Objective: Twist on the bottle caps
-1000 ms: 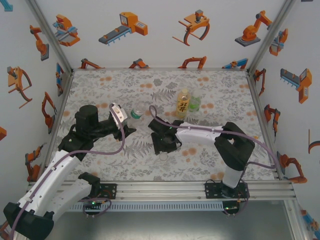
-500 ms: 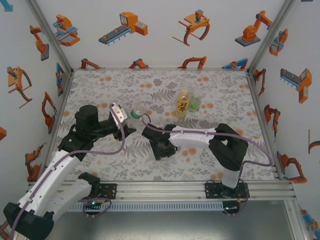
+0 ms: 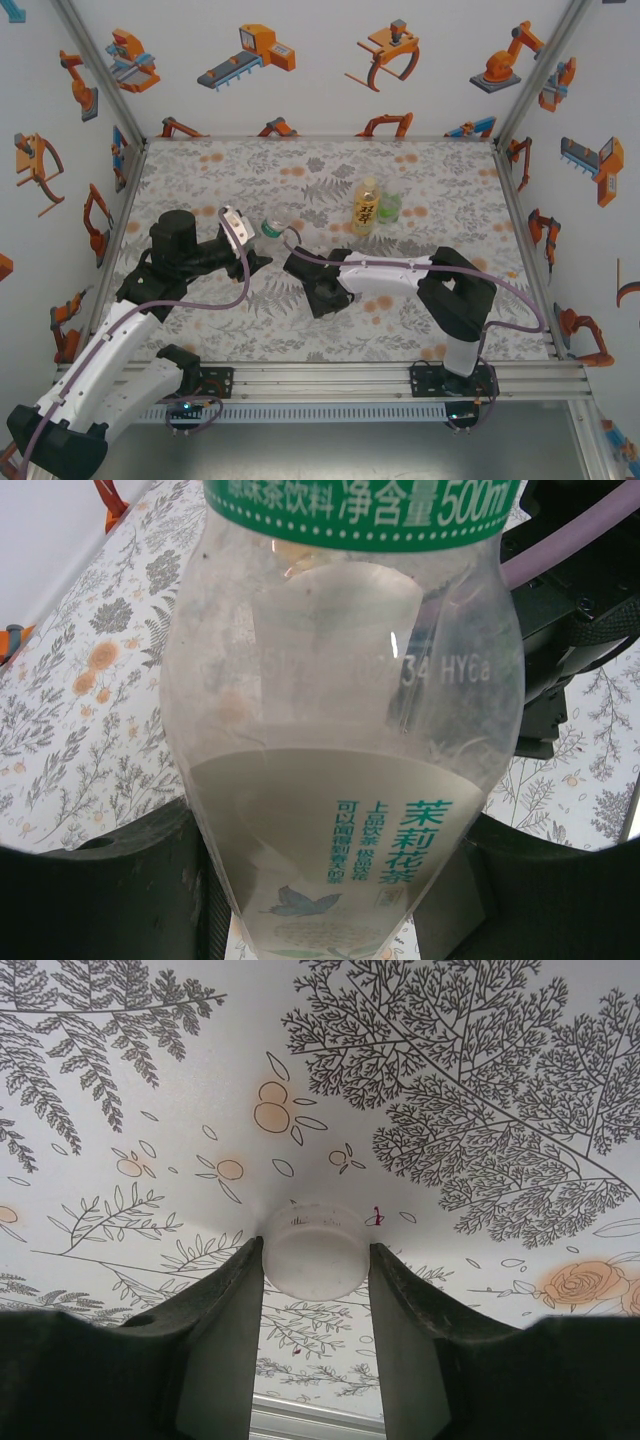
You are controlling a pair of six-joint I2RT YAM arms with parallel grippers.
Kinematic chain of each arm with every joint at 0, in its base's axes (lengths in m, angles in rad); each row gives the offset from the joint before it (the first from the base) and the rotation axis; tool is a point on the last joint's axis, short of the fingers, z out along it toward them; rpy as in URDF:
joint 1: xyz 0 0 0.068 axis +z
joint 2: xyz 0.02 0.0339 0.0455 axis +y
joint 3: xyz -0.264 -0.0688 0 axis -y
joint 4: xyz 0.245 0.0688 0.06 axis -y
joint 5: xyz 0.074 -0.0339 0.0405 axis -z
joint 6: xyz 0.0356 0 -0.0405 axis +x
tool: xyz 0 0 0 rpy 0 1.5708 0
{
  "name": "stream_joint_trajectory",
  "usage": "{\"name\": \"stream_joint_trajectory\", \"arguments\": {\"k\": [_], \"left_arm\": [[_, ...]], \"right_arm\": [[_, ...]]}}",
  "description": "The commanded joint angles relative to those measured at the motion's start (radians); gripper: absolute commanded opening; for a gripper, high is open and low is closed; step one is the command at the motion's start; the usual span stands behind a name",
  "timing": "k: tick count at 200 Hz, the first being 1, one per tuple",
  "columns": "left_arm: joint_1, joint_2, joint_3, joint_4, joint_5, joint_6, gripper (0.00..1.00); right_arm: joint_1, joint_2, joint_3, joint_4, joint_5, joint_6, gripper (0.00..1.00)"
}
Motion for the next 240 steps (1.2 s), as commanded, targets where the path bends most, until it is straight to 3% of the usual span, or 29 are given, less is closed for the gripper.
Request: {"name": "stream_joint_trajectory", "arguments": {"k": [1,31,82,149,179,240], "left_arm": [[0.006,0.001,0.011,0.006,0.026,0.004,0.14],[0.005,0.03,0.03,-0.027,0.029,0.023,0.07],[-0.002,0.08,0.062,-0.098,0.044,0.071,0.06],[-0.064,0.142,0.1,-0.2,0.01,0.137,0.06],[-0.126,0.162,0.116,-0.259,-0.032,0.183,0.05],[-0.179,0.151,0.111,-0.288,-0.014,0.236,0.03]], "right_arm": [[0.002,-0.02,0.008,0.0,0.017,-0.009,0.37],[-0.024,-0.094,-0.019,-0.001,0.016,-0.029,0.34],[-0.141,-0.352,-0.112,0.015,-0.047,-0.108,0.32],[-0.313,-0.708,-0.14,0.071,-0.282,-0.349,0.29],[-0.316,-0.823,-0.112,0.084,-0.381,-0.488,0.27],[-0.317,-0.947,-0.085,0.172,-0.678,-0.74,0.25]]}}
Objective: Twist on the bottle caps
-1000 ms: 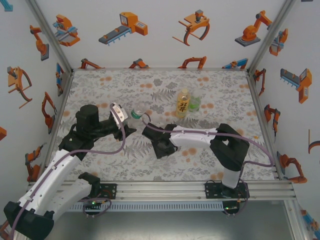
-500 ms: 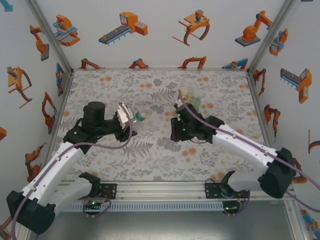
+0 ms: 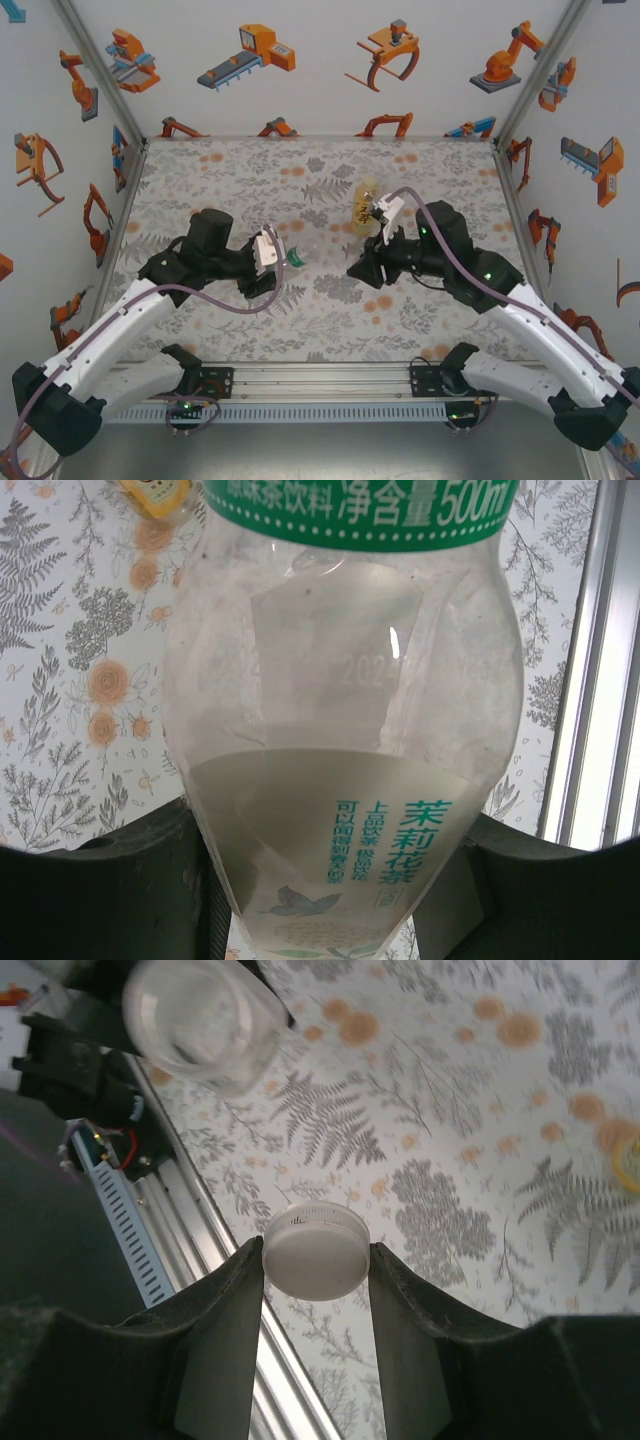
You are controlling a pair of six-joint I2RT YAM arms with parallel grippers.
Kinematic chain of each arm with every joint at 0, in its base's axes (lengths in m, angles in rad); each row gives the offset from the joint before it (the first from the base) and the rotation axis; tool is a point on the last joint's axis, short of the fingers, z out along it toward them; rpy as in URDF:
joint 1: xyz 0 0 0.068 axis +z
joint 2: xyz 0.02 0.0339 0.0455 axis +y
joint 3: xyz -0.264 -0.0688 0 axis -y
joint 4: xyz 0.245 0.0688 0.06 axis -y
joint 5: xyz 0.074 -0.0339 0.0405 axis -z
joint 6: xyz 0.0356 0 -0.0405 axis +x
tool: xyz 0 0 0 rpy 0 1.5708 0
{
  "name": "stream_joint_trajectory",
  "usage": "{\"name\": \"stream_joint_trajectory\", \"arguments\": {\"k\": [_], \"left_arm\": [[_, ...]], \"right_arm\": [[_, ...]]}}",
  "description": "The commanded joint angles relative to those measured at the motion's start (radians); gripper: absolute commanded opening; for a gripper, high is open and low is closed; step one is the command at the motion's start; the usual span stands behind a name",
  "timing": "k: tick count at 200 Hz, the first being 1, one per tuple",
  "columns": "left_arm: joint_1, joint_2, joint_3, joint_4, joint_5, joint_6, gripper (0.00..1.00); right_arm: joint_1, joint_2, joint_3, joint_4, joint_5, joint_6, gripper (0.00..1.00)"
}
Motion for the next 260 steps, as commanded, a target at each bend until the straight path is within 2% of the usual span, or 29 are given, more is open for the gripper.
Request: {"name": "stream_joint_trajectory", "arguments": {"k": [1,40,117,212,260], "left_arm": [[-0.017,-0.01,0.032,-0.035,0.013,0.049,0.03],[-0.064,0.014,0.051,-0.087,-0.021,0.073,0.03],[-0.099,0.051,0.072,-0.125,-0.063,0.073,0.01],[-0.101,0.048,0.074,-0.126,-0.052,0.073,0.0],[-0.101,0.054,0.074,-0.127,-0.055,0.069,0.0]], "right_arm": [[-0.002,-0.026,0.031,0.07,-0.161,-0.153,0.25],[0.004,0.044,0.099,0.059,-0.243,-0.27,0.22],[0.077,0.175,0.197,-0.026,-0.23,-0.482,0.22],[0.112,0.257,0.251,-0.086,-0.186,-0.535,0.21],[0.124,0.257,0.256,-0.079,-0.195,-0.543,0.17]]}}
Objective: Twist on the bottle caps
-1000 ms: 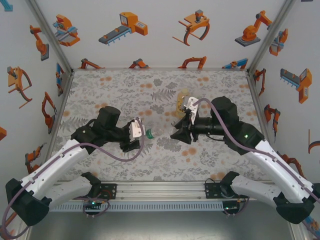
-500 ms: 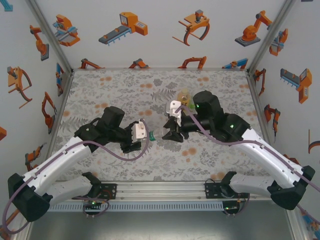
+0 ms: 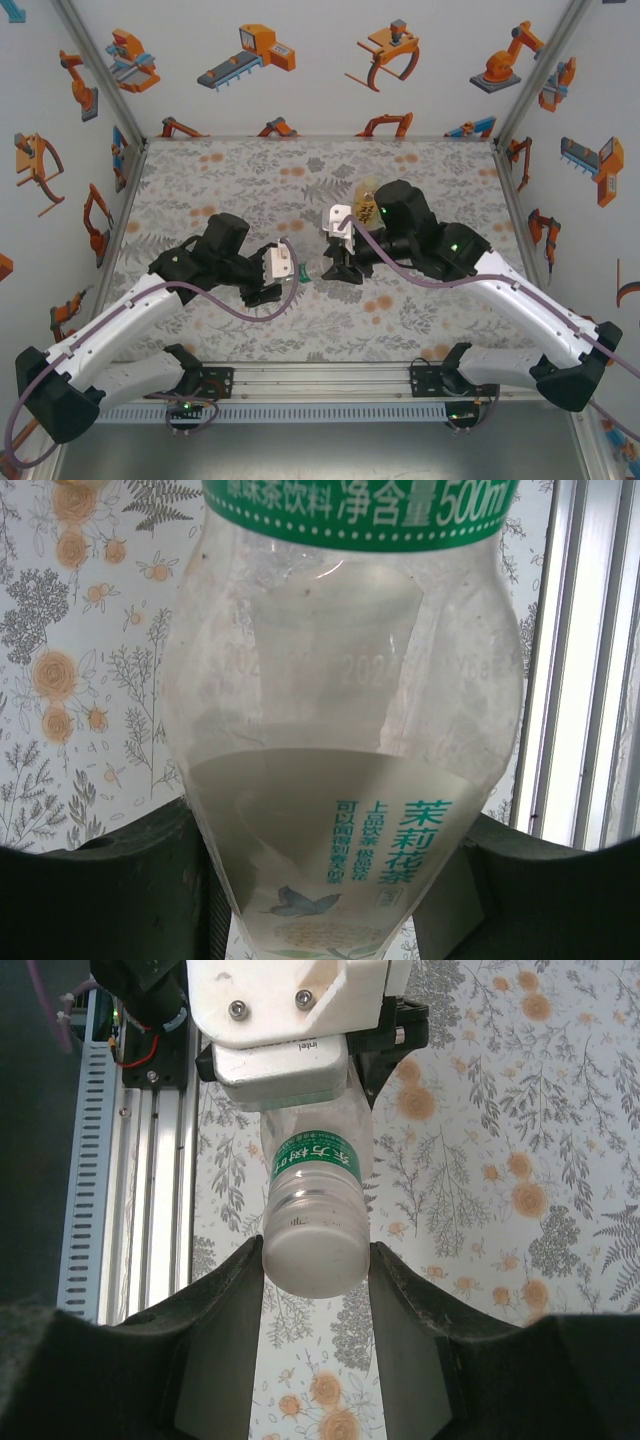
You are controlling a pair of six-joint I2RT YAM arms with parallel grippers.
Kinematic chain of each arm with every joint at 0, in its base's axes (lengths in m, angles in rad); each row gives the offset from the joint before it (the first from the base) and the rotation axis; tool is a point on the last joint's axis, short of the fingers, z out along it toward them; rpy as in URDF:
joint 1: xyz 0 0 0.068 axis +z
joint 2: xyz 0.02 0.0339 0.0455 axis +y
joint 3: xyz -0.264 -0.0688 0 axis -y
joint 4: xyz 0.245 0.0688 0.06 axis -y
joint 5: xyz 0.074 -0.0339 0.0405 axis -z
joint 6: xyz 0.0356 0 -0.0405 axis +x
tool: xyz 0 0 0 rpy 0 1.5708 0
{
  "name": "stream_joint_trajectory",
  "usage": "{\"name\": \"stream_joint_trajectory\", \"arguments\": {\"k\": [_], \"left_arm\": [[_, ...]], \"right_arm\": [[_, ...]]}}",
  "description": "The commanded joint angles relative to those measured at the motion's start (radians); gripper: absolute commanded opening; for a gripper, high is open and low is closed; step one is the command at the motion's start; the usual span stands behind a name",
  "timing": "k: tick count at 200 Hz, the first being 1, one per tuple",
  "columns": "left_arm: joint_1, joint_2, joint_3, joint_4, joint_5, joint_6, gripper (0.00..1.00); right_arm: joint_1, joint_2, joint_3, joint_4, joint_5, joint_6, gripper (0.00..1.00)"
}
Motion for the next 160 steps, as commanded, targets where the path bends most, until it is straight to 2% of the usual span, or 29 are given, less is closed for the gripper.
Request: {"name": "stream_joint_trajectory", "arguments": {"k": [1,87,124,160], "left_arm": [[-0.006,-0.001,0.033,-0.005,0.02,0.013,0.0],[-0.005,-0.035,0.024,0.009,0.053,0.018,0.0],[-0.007,-0.051,0.014,0.027,0.039,0.01,0.0],[-0.005,-0.056,0.01,0.035,0.03,0.009,0.0]], "right_arm": [[0.012,-0.001,0.029,-0.001,-0.008,-0.023,0.17],[0.022,0.031,0.038,-0.027,-0.026,-0.02,0.09],[0.022,0.045,0.034,0.004,0.013,0.136,0.04],[0.022,0.022,-0.024,0.08,0.082,0.375,0.0]]}}
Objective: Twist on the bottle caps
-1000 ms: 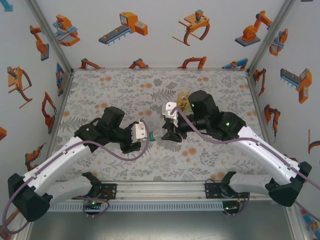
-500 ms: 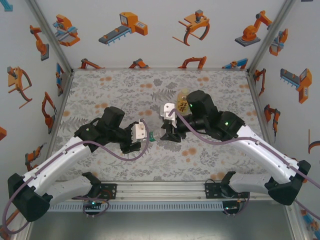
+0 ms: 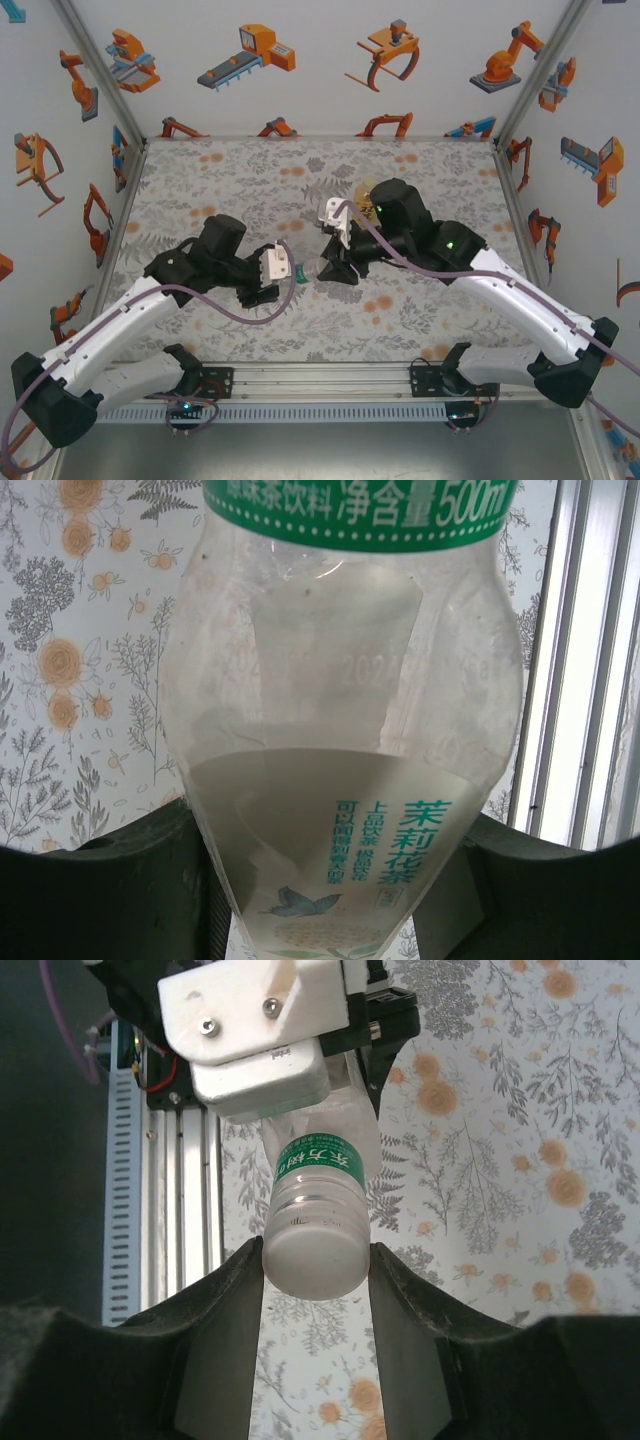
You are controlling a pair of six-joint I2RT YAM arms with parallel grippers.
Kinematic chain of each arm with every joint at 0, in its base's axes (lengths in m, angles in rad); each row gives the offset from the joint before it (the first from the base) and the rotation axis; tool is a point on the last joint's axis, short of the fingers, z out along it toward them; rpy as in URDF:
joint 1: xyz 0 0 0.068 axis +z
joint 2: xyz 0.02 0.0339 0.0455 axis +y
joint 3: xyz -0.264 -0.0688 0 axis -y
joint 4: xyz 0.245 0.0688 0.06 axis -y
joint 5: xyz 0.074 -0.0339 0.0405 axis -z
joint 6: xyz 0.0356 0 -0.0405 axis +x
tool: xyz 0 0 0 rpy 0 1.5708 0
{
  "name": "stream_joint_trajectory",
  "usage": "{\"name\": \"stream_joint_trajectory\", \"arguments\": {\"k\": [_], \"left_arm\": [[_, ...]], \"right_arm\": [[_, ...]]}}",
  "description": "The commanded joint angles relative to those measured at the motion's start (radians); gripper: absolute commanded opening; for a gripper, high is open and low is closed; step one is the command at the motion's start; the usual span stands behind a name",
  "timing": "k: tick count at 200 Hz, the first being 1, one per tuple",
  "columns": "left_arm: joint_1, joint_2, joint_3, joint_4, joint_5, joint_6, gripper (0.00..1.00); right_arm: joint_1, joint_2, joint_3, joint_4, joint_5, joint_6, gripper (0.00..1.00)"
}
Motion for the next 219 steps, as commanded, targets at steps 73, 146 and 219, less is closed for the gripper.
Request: {"name": "stream_joint_trajectory", "arguments": {"k": [73,146,219], "left_arm": [[-0.005,-0.03,0.011,0.058,0.055,0.009,0.0],[-0.006,-0.035,0.011,0.058,0.058,0.011,0.0],[-0.005,-0.037,0.008,0.068,0.047,-0.003,0.0]], "right_arm": [[0.008,-0.022,-0.136,0.15,0.252,0.898,0.0],[0.026,-0.067,-0.306,0.367,0.286,1.503,0.05],[0.052,-0.077,-0.252,0.231,0.338,1.389,0.31]]}}
